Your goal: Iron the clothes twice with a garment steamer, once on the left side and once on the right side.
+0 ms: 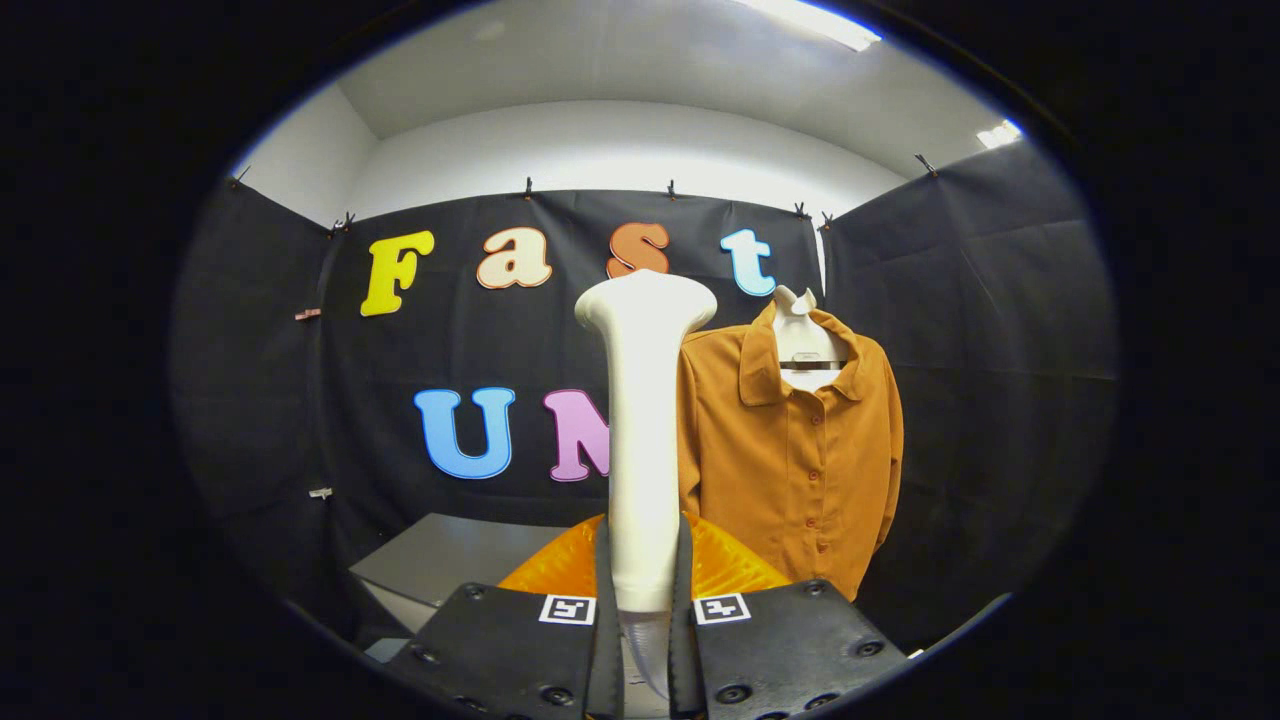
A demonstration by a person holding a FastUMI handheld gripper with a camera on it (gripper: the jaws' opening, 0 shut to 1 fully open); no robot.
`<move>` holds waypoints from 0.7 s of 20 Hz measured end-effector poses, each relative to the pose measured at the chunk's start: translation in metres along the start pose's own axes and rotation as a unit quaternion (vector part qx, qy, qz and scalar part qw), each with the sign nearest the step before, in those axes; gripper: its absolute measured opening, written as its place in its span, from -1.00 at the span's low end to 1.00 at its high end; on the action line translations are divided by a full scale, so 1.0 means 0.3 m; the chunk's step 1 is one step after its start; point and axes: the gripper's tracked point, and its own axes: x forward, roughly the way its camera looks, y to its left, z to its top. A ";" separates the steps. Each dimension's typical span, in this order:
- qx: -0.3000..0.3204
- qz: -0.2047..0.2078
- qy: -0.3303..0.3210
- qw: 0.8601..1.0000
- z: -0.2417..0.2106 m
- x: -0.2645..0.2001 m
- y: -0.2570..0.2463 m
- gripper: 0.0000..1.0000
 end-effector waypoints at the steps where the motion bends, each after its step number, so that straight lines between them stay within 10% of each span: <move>1: -0.001 0.002 0.001 1.000 -0.004 -0.012 0.015 -0.58; 14: -0.012 0.012 -0.002 1.000 -0.018 -0.109 0.076 -0.58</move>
